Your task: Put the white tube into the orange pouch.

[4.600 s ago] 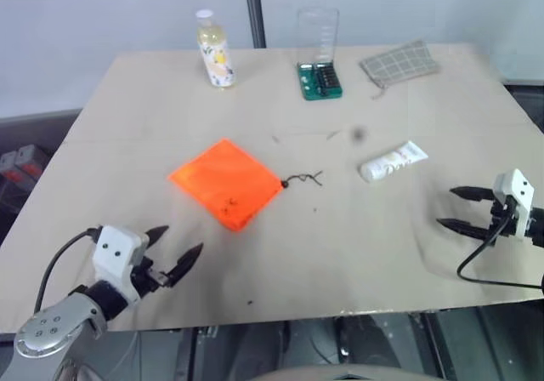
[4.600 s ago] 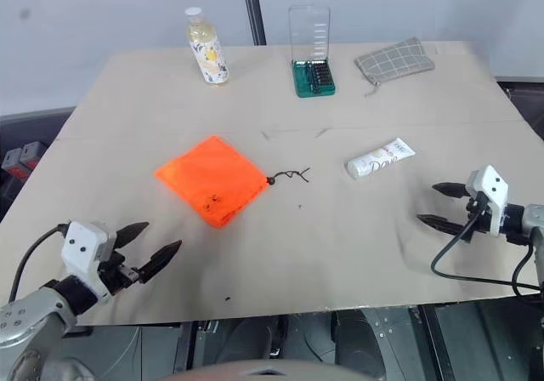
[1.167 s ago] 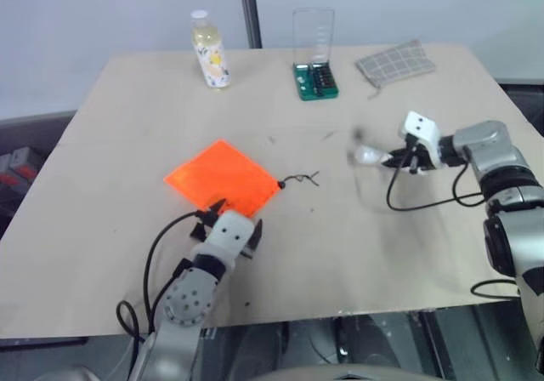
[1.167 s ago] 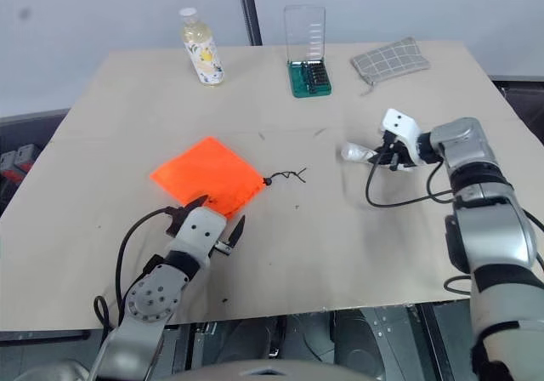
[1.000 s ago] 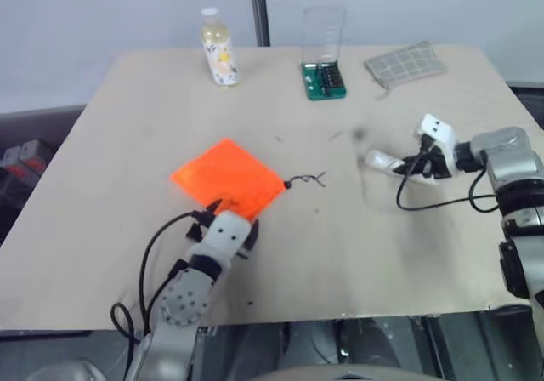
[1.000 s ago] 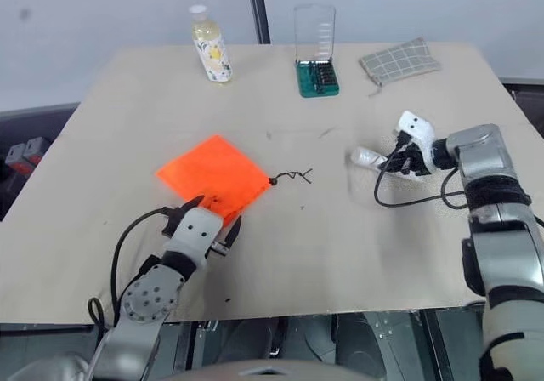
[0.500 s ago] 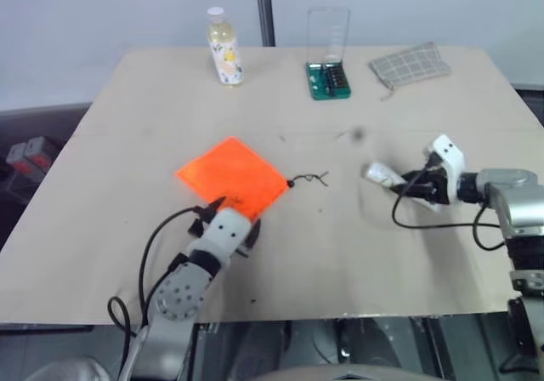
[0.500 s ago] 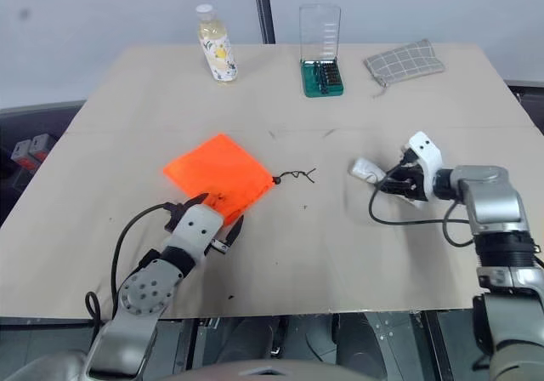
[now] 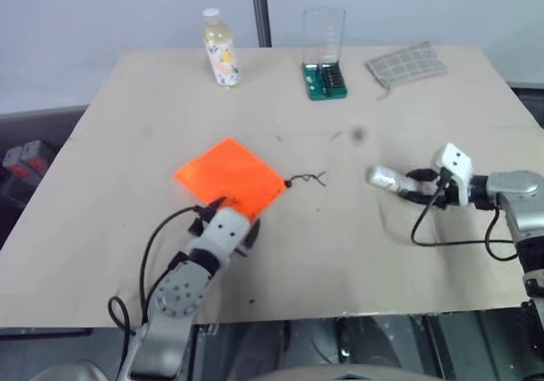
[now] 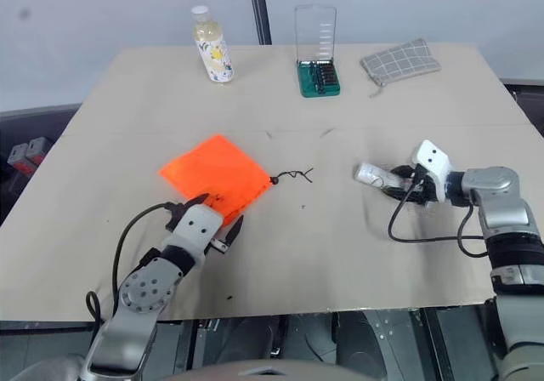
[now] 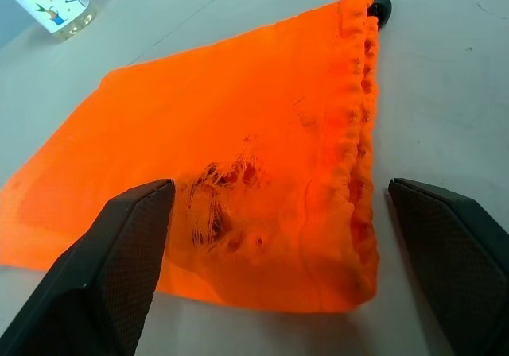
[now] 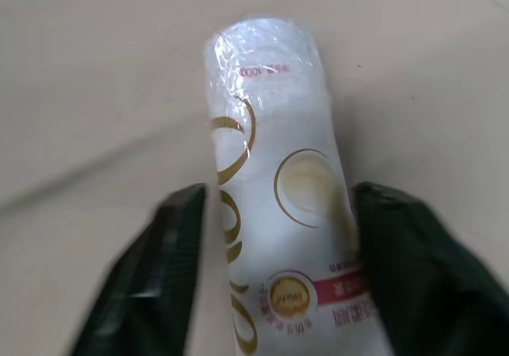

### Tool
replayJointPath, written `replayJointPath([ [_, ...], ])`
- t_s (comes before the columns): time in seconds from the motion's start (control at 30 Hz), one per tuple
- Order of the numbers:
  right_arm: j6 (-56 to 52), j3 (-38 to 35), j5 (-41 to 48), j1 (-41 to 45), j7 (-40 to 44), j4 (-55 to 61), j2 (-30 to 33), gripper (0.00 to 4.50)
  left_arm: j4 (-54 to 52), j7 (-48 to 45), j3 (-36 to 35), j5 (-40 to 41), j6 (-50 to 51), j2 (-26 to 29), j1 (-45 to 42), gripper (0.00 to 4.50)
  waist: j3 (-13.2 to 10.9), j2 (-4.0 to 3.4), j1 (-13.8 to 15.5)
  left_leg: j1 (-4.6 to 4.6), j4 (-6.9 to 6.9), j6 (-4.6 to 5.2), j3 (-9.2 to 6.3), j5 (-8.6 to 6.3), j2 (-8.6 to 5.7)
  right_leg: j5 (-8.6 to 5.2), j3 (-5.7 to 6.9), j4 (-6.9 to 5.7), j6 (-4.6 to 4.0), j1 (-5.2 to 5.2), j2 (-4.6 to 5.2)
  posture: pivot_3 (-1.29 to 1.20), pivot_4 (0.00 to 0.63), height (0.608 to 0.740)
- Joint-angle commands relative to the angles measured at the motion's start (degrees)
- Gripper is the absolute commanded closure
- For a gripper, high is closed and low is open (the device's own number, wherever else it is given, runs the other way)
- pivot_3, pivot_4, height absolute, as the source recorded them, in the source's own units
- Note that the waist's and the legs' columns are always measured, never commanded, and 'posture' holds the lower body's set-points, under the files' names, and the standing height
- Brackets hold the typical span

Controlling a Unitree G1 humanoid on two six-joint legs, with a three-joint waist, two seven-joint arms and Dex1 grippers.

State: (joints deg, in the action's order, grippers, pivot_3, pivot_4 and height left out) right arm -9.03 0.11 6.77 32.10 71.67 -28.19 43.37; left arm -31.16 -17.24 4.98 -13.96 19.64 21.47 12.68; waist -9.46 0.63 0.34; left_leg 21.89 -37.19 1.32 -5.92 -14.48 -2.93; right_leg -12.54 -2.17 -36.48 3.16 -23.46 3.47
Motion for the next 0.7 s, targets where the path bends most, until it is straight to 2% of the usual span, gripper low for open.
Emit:
replayJointPath([
  [0.03,0.25,-0.38,-0.85,2.16,-1.39,-1.77,1.94,0.03,-0.48,0.31,-0.01,0.06,-1.23,-0.19,0.06,0.0,0.0,0.0,-0.02,0.0,0.0,0.0,0.0,0.0,0.0,0.0,0.0,0.01,0.0,0.0,0.0,0.0,0.15,0.74],
  [0.3,-3.92,3.27,-3.51,2.14,-0.83,-8.96,1.78,0.03,0.68,0.01,0.12,0.05,-2.65,-0.08,-1.12,0.0,0.01,0.0,0.01,-0.05,0.01,0.0,0.09,0.0,0.01,0.0,-0.1,-0.01,-0.01,0.0,0.02,0.0,0.15,0.74],
  [0.53,-4.22,3.49,-2.43,-2.7,-0.23,-4.98,1.51,0.03,0.65,1.33,-0.65,0.05,-3.96,-0.97,-1.82,0.0,0.1,0.13,0.33,-0.07,-0.01,0.0,0.06,0.0,0.01,0.0,-0.08,-0.01,0.0,0.03,0.01,0.0,0.15,0.74],
  [0.6,-3.91,3.56,-3.02,-4.6,-1.34,-3.62,1.6,0.54,1.37,2.17,0.91,-3.09,-6.28,0.37,-1.65,0.0,0.13,0.17,0.38,-0.06,-0.01,0.0,0.03,0.0,0.02,0.0,-0.06,-0.01,-0.01,0.03,0.01,0.0,0.15,0.74],
  [0.7,-4.45,2.84,-2.63,-6.5,-2.58,-1.91,1.42,0.54,2.38,4.38,2.79,-7.71,-10.27,1.74,-1.62,0.0,0.23,0.23,0.38,-0.1,0.02,-0.01,0.04,0.0,0.05,0.0,-0.07,-0.01,-0.01,0.05,0.09,0.0,0.15,0.74],
])
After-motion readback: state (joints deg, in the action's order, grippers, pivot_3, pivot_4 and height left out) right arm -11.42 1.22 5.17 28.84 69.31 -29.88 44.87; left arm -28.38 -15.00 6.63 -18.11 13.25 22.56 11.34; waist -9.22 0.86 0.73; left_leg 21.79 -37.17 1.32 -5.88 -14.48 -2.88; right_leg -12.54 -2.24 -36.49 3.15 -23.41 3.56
